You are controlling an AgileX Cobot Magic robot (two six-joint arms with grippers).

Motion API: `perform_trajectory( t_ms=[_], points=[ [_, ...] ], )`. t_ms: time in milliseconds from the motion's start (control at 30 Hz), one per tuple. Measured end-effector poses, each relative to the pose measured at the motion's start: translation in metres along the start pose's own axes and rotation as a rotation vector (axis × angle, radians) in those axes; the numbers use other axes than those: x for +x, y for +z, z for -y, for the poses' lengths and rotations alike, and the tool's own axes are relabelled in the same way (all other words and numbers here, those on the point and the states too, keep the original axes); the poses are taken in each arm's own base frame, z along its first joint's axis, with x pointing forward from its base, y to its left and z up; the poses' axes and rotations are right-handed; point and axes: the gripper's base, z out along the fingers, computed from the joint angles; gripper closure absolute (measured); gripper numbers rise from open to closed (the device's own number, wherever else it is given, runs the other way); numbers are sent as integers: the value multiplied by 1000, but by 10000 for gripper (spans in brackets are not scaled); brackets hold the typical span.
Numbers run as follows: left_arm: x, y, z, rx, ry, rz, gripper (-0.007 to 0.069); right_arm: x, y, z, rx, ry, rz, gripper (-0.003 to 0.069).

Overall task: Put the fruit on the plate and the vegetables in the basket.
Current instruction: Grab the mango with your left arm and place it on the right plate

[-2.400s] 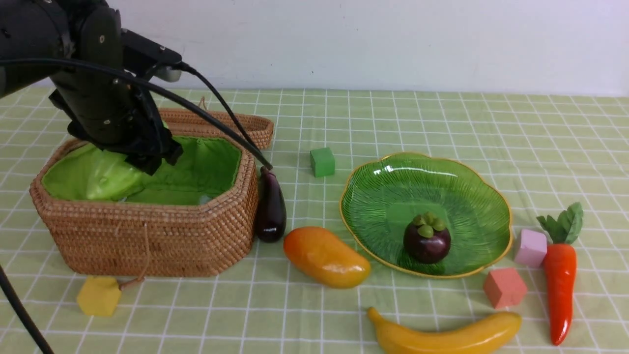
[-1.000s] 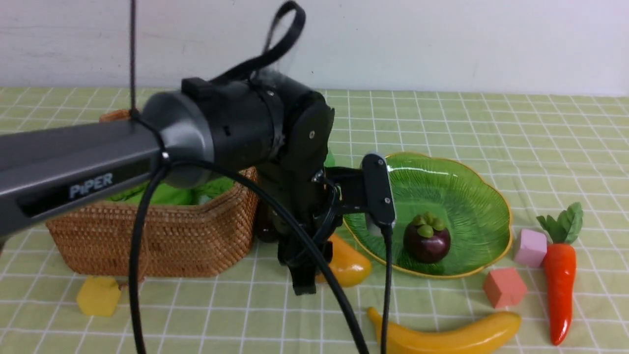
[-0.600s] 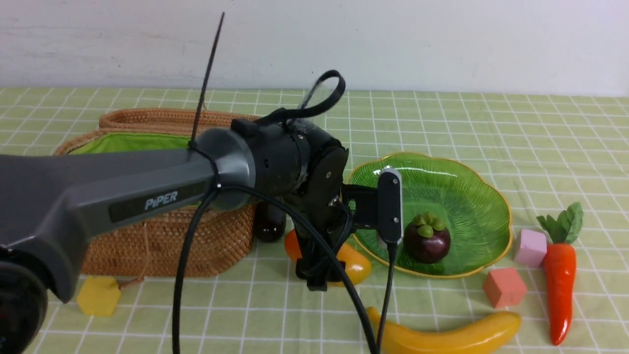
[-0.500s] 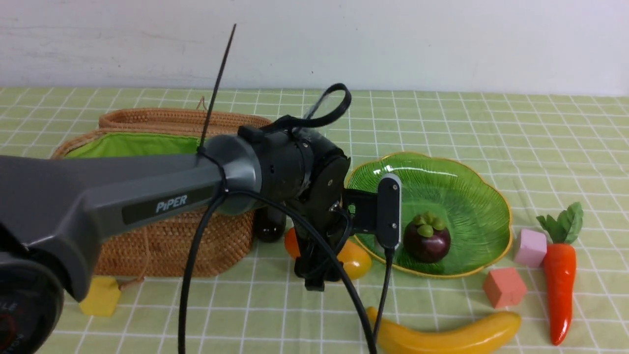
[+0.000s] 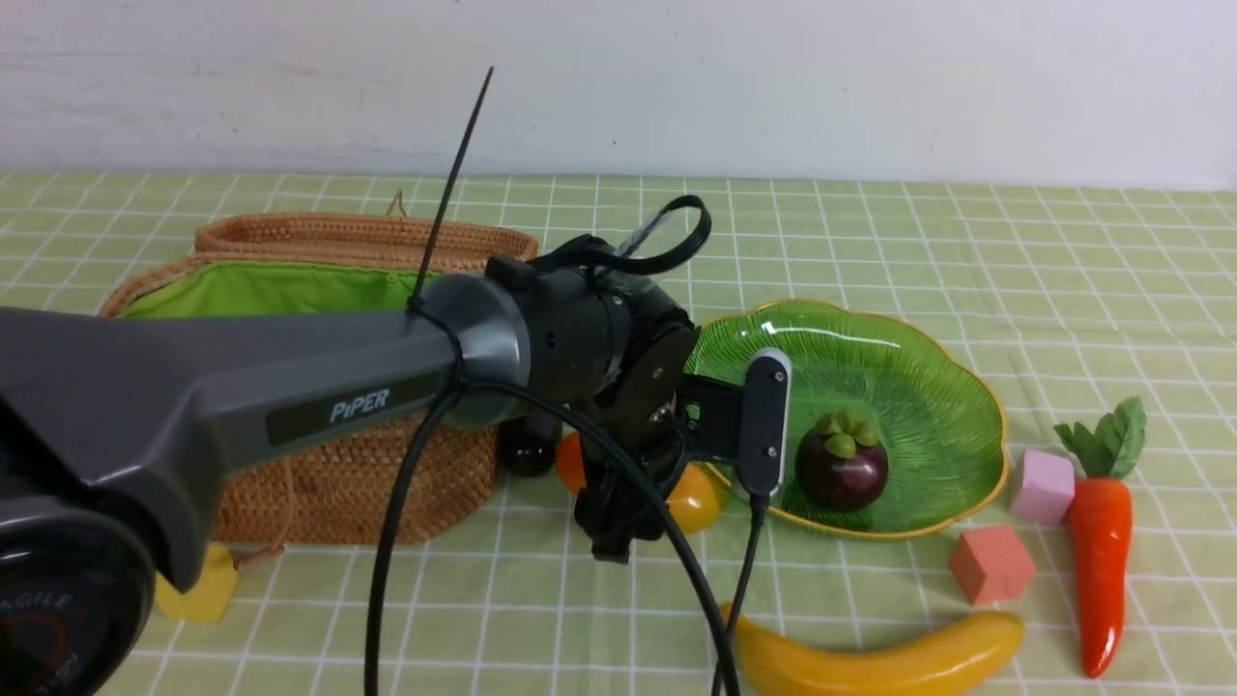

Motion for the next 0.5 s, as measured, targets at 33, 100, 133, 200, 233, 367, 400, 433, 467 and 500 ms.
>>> perform_trajectory(
  t_ms=[33, 100, 133, 200, 233, 367, 400, 433, 467, 500],
  points=[
    [0, 0, 0, 2, 0, -2, 69, 0, 0, 0, 0, 0, 0, 519],
    [0, -1, 1, 13, -8, -1, 69, 0, 0, 0, 0, 0, 0, 519],
    [-1, -2, 1, 20, -16, 0, 71, 0, 0, 0, 0, 0, 0, 519],
    [0, -2, 2, 35, -26, -1, 71, 0, 0, 0, 0, 0, 0, 519],
    [1, -6, 3, 58, -54, 4, 71, 0, 0, 0, 0, 0, 0, 519],
    [1, -14, 8, 127, -105, 7, 76, 0, 0, 0, 0, 0, 0, 519],
    [1, -15, 9, 136, -113, 10, 75, 0, 0, 0, 0, -1, 0, 519],
    [1, -17, 11, 153, -124, 11, 71, 0, 0, 0, 0, -2, 0, 519],
    [1, -18, 12, 164, -132, 14, 64, 0, 0, 0, 0, -7, 0, 519],
    [1, -19, 13, 176, -141, 16, 49, 0, 0, 0, 0, -11, 0, 519]
  ],
)
